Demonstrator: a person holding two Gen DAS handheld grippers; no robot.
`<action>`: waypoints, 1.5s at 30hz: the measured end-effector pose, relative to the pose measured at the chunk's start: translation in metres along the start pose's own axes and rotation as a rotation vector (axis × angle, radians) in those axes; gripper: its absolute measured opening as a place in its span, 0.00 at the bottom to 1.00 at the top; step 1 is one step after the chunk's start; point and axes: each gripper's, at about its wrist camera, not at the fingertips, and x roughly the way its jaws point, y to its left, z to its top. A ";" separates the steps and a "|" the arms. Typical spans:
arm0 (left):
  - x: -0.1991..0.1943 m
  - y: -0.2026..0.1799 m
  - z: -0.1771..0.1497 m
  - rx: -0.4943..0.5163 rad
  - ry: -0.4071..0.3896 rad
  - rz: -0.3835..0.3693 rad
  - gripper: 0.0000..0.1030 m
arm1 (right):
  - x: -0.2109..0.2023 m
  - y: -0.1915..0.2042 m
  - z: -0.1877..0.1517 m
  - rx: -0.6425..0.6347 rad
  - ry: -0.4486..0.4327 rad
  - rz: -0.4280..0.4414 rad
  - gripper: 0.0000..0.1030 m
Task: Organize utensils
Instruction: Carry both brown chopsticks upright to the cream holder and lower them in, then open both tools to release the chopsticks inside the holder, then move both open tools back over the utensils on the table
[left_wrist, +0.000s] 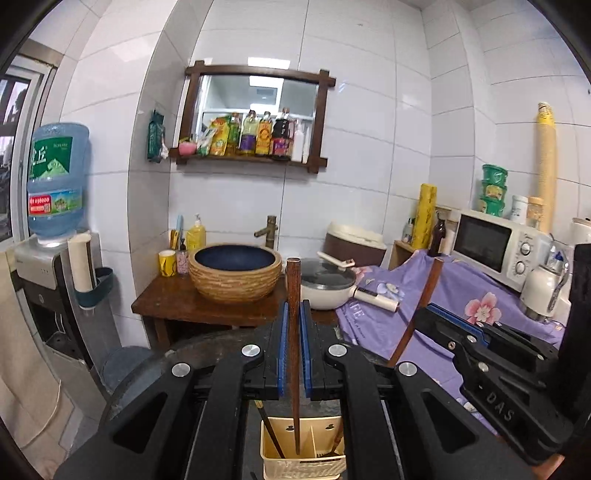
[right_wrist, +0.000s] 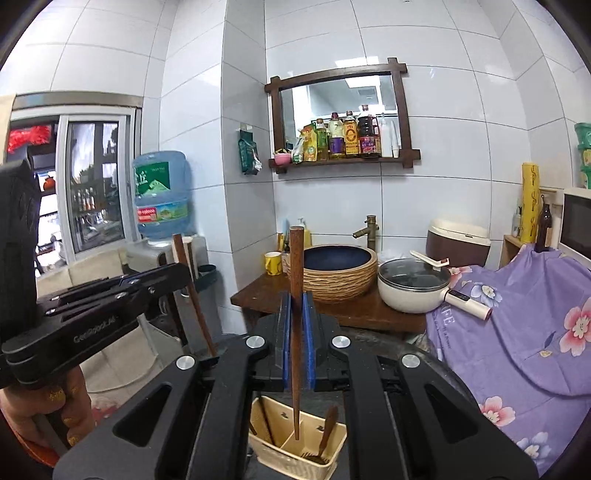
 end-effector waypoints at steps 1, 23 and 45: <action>0.006 0.001 -0.005 -0.002 0.010 0.004 0.06 | 0.008 -0.002 -0.007 0.002 0.008 -0.010 0.07; 0.083 0.025 -0.114 -0.038 0.234 0.020 0.04 | 0.072 -0.022 -0.113 0.086 0.183 -0.029 0.07; 0.013 0.061 -0.177 -0.054 0.252 0.089 0.93 | 0.005 -0.018 -0.171 0.030 0.189 -0.142 0.73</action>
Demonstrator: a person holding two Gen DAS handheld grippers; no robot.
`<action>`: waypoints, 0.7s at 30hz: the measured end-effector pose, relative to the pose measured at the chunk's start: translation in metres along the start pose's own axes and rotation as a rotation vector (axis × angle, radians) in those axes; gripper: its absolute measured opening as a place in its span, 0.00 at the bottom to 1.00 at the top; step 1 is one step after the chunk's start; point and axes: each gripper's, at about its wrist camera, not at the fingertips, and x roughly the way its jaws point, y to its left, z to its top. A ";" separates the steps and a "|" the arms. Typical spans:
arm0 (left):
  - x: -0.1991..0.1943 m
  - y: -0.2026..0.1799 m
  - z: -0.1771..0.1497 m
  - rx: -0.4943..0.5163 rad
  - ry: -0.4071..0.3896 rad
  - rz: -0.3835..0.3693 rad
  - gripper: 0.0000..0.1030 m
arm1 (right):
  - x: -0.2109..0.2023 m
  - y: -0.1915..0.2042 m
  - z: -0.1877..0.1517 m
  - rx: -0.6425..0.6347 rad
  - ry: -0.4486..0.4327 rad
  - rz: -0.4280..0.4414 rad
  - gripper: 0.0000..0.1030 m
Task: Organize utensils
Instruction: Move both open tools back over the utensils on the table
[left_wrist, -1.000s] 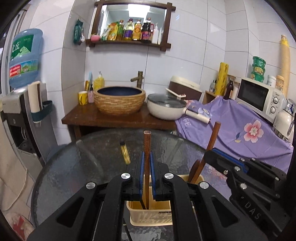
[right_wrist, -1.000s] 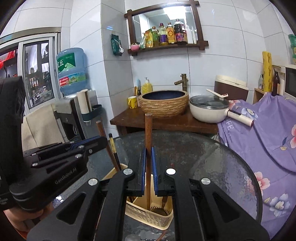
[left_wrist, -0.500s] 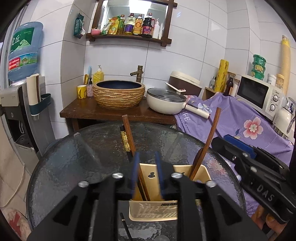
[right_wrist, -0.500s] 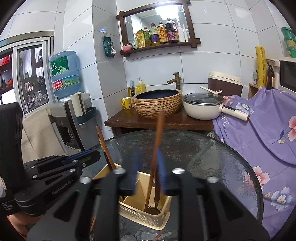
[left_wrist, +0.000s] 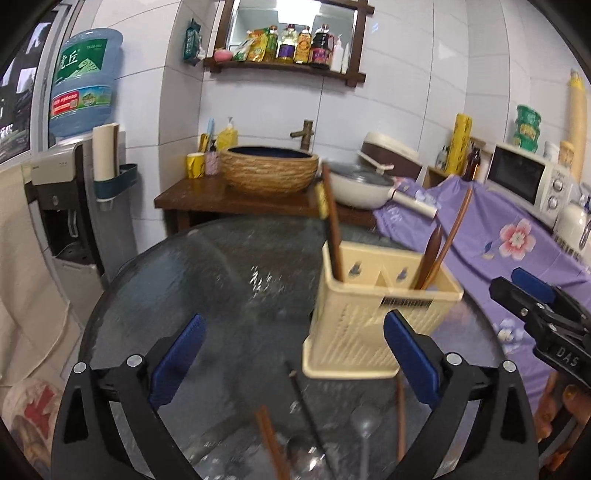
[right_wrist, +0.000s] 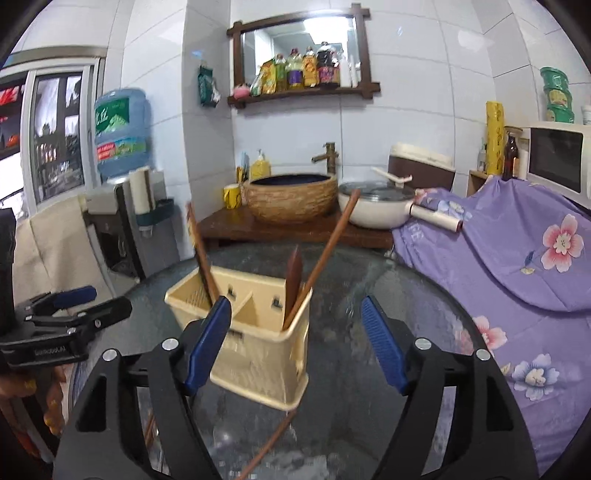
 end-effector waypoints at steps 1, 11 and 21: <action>0.000 0.003 -0.010 -0.003 0.017 0.015 0.93 | 0.000 0.003 -0.011 -0.010 0.026 0.002 0.73; 0.001 0.020 -0.099 0.019 0.213 0.092 0.68 | 0.020 0.026 -0.112 -0.054 0.297 -0.025 0.73; 0.004 0.021 -0.133 -0.009 0.289 0.069 0.50 | 0.034 0.047 -0.141 -0.046 0.396 -0.008 0.66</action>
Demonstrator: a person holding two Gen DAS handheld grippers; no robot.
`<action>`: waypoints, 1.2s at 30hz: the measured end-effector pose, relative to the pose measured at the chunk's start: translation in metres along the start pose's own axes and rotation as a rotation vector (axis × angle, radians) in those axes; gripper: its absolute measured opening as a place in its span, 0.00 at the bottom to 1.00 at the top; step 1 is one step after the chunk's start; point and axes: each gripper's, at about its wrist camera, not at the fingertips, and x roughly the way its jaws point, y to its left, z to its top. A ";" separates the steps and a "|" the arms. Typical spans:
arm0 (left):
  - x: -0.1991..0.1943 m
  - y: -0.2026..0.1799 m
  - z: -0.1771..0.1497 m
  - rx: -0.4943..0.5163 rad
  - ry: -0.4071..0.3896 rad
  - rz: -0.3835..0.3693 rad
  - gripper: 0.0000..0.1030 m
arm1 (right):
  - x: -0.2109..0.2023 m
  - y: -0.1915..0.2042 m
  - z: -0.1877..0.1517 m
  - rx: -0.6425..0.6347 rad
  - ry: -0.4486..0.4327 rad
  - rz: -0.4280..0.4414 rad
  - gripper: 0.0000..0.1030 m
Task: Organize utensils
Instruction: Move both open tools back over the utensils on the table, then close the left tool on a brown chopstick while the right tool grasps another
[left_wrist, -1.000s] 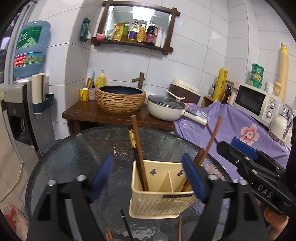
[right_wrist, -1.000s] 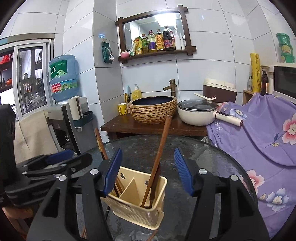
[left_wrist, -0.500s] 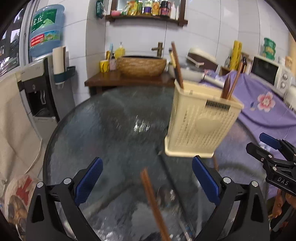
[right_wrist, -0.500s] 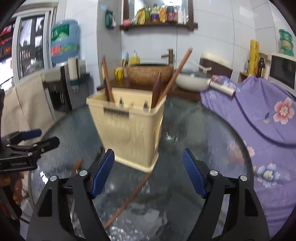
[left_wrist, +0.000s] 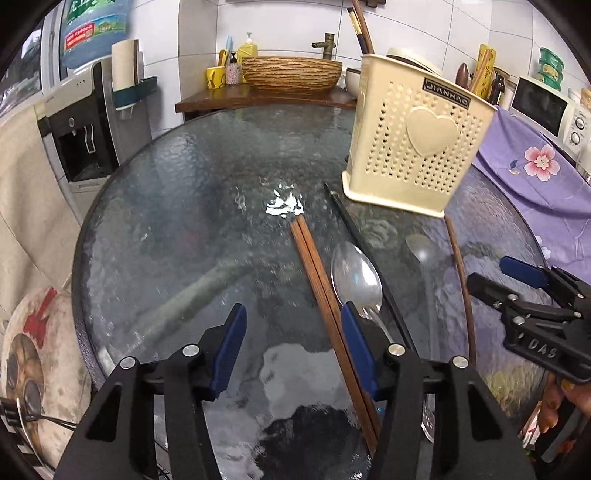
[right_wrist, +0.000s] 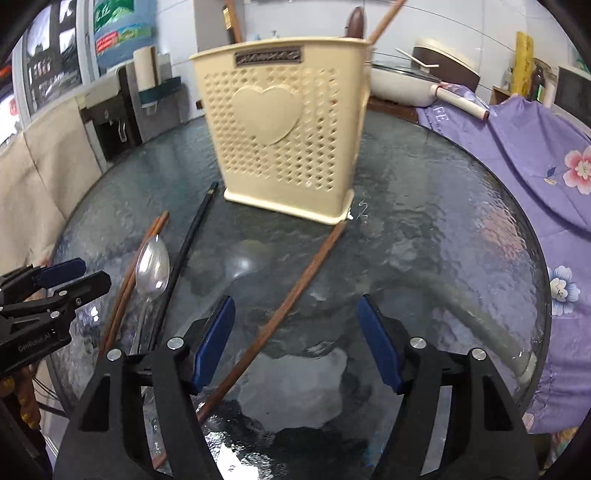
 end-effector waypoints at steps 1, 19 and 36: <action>0.001 0.000 -0.002 0.000 0.005 -0.006 0.50 | 0.002 0.004 -0.002 -0.008 0.008 -0.001 0.66; 0.003 -0.008 -0.012 0.027 0.024 0.019 0.48 | 0.014 0.016 -0.013 -0.074 0.034 -0.056 0.63; 0.009 0.007 -0.001 -0.020 0.043 0.008 0.47 | 0.012 -0.049 -0.006 0.076 0.080 0.053 0.48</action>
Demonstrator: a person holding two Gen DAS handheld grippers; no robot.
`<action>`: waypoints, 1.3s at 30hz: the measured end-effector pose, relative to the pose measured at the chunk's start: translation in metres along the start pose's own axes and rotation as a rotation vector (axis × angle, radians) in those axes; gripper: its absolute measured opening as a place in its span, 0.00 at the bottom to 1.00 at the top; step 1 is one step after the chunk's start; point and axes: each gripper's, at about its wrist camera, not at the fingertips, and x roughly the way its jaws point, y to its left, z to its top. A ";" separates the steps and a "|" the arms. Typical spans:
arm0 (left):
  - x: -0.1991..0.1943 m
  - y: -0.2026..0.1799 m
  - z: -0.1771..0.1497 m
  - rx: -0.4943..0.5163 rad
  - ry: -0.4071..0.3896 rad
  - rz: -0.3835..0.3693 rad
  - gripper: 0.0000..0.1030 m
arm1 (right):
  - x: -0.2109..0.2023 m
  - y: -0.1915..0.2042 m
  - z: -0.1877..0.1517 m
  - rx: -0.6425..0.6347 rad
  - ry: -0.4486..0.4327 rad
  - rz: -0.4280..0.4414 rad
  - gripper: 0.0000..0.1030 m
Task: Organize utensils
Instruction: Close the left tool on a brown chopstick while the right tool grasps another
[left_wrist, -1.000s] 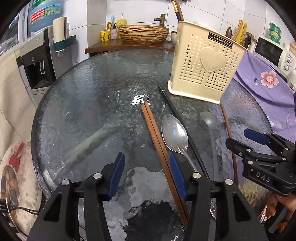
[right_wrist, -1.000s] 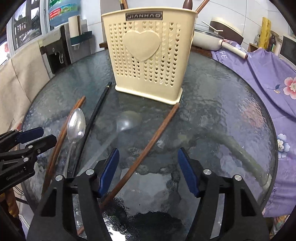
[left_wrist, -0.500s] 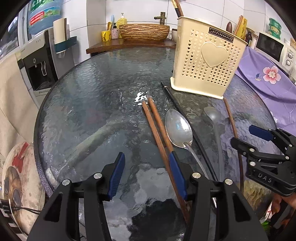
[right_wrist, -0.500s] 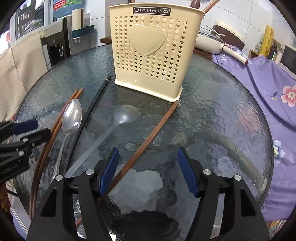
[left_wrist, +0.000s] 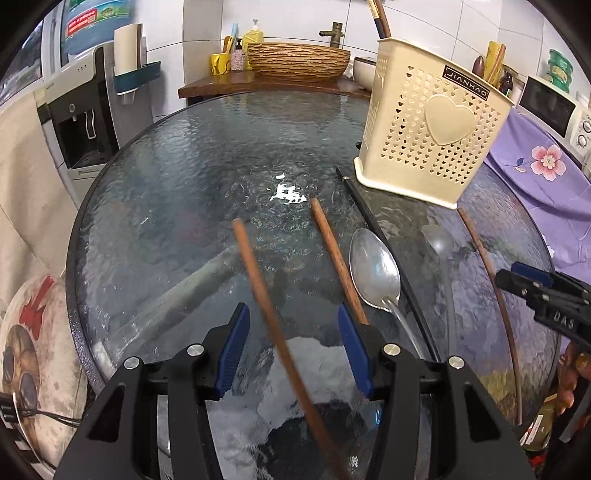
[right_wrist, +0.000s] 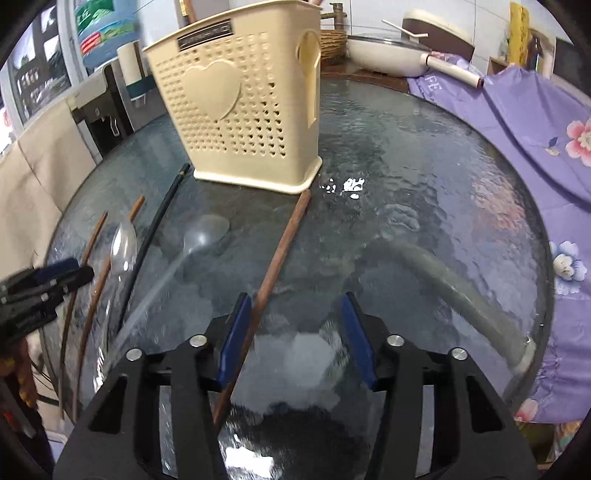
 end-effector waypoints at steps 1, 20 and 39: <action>0.001 0.000 0.002 0.000 0.002 0.001 0.46 | 0.002 -0.001 0.003 0.004 0.002 0.001 0.47; 0.018 0.005 0.024 -0.032 0.013 0.000 0.23 | 0.039 0.016 0.046 -0.015 0.016 -0.095 0.23; 0.030 0.001 0.035 0.032 0.022 0.063 0.09 | 0.046 0.018 0.053 -0.053 0.014 -0.120 0.11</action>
